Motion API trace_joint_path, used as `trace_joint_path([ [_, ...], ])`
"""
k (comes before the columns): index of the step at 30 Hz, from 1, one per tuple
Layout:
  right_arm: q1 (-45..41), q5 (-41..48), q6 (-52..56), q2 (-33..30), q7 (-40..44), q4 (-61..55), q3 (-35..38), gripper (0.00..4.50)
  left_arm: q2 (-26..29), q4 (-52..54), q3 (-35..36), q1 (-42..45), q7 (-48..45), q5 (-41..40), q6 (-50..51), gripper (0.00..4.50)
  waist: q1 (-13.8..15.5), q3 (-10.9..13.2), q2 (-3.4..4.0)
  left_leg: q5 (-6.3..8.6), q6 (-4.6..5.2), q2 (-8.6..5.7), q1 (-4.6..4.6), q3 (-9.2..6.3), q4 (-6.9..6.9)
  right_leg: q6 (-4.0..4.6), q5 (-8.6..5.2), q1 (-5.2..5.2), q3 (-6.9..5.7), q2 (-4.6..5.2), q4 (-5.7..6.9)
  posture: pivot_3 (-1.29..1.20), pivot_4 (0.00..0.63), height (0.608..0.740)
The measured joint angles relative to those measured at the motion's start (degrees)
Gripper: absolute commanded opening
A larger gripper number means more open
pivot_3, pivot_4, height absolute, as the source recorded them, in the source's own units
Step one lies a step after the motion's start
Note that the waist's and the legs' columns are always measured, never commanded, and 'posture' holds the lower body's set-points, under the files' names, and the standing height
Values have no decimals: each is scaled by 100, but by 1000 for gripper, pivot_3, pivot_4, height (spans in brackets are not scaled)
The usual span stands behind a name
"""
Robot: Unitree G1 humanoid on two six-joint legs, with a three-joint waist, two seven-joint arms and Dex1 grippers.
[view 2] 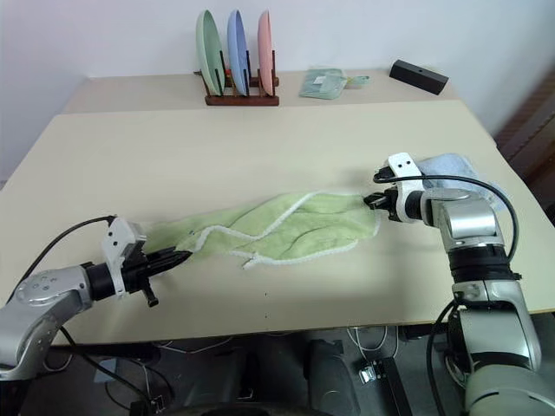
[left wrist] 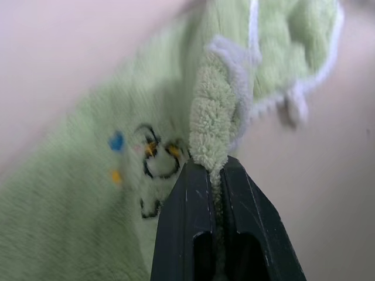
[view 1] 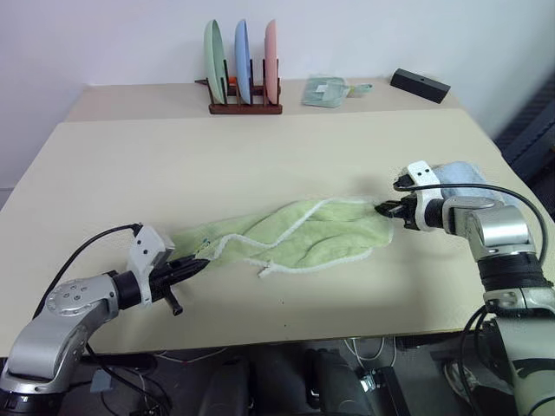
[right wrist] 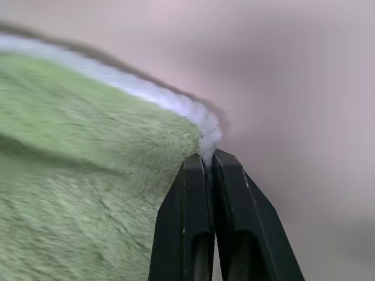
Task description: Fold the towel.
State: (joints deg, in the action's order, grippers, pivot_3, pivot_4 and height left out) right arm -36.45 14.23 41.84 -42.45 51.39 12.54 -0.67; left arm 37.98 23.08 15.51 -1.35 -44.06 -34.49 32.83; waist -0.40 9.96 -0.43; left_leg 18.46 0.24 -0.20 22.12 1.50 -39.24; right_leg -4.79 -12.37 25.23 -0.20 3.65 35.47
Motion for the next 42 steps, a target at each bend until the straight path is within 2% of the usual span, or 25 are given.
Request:
trace_joint_path([
  [3, 1, 75, -373, -299, 368, -561, 22, 109, -97, 13, 638, 471, 312, -607, 179, 0, -19, -4, -5, 0, 0, -1, -3, -2, -3, -5, 3, -6, -1, 2, -2, 0, 150, 740],
  [6, 40, 99, -544, -527, 617, -649, 49, 109, -56, -84, 879, 720, 464, -987, 410, 0, -22, -4, -6, 0, 0, -3, -5, -1, -3, -5, 3, -8, -1, 1, -4, 0, 150, 740],
  [9, -4, 52, -712, -561, 676, -668, 33, 109, 14, -136, 819, 851, 465, -974, 416, 0, -28, -4, -6, 0, 0, -2, -6, 0, -3, -5, 3, -8, -1, -2, -4, 0, 150, 740],
  [12, -414, -192, -1092, -435, 513, -255, -118, 109, 10, -491, 460, 1252, 464, -679, 292, 0, -27, -4, -5, -2, -3, -3, -12, 5, -4, -5, 3, -10, 1, -5, 3, 0, 150, 740],
  [15, -1375, -680, -1803, -58, -108, 926, -239, 109, -233, -1538, -109, 2413, 769, 96, -225, 0, -10, -1, -7, -20, -8, -11, -13, 5, -5, 1, 7, -14, 0, -11, 1, 0, 150, 740],
  [17, -2084, -966, -2423, 147, -598, 1812, -254, 109, -498, -2611, -286, 3433, 1177, 621, -768, 0, -1, 0, -9, -22, -11, -18, -8, 5, -5, -6, 13, -12, -2, -11, 3, 0, 150, 740],
  [20, -3040, -1330, -3375, 263, -1166, 2893, -256, 109, -809, -4172, -157, 4988, 1754, 999, -1683, 0, -26, 1, -11, -43, -47, -22, 29, 6, -2, -12, 19, 22, -3, -9, -3, 0, 150, 740],
  [22, -3487, -1454, -3916, 283, -1344, 3268, -239, 109, -826, -4727, 26, 5722, 1873, 1019, -2198, 0, -61, 1, -10, -42, -46, -11, 34, 15, 10, -17, 22, 32, -3, -4, -10, 0, 150, 740],
  [24, -3715, -1452, -4292, 283, -1352, 3393, -155, 109, -754, -4919, 154, 6068, 1745, 1002, -2522, 0, -105, -1, -8, -39, -42, -10, 32, 28, 26, -18, 21, 37, -5, 1, -26, 0, 150, 740],
  [27, -3600, -1289, -4515, 262, -1006, 3181, -50, 109, -587, -4593, 220, 5568, 1276, 848, -2517, 0, -190, -3, -4, -33, -32, -9, 29, 33, 34, -19, 20, 37, -8, 6, -28, 0, 150, 740],
  [29, -3050, -1047, -4455, 173, -515, 2492, -3, 109, -517, -3964, 214, 4557, 890, 602, -2153, 0, -219, -3, -4, -29, -28, -5, 30, 33, 26, -20, 20, 36, -7, 7, -24, 0, 150, 740],
  [31, -2299, -823, -4223, 73, -107, 1786, 7, 109, -495, -3433, 188, 3450, 648, 474, -1801, 0, -211, 0, -7, -26, -25, -1, 37, 32, 18, -21, 20, 37, -7, 8, -26, 0, 150, 740],
  [35, -642, -573, -3716, -111, 492, 326, -121, 109, -314, -2349, 85, 1902, 326, 413, -1441, 0, -109, 3, -9, -9, 6, -3, 6, 28, -1, -28, 29, 8, -1, 16, -19, 0, 150, 740],
  [37, -37, -564, -3534, -152, 649, -66, -196, 109, -246, -2066, 35, 1415, 235, 488, -1412, 0, -26, 3, -7, -11, 7, -4, 1, 29, -3, -14, 38, 7, -1, 17, -16, 0, 150, 740],
  [40, 350, -582, -3476, -226, 756, -533, -259, 0, -164, -1791, -106, 1007, 111, 555, -1307, 993, 4, 1, -6, -26, 5, -4, -9, 25, -5, 0, 45, 1, -2, 15, -10, 0, 150, 740],
  [42, 623, -629, -3473, -396, 833, -654, -261, 0, -78, -1617, -184, 673, -52, 518, -1099, 1900, -7, 1, -6, -25, 7, -3, -20, 26, -2, 0, 45, -9, -2, 15, -8, 0, 150, 740],
])
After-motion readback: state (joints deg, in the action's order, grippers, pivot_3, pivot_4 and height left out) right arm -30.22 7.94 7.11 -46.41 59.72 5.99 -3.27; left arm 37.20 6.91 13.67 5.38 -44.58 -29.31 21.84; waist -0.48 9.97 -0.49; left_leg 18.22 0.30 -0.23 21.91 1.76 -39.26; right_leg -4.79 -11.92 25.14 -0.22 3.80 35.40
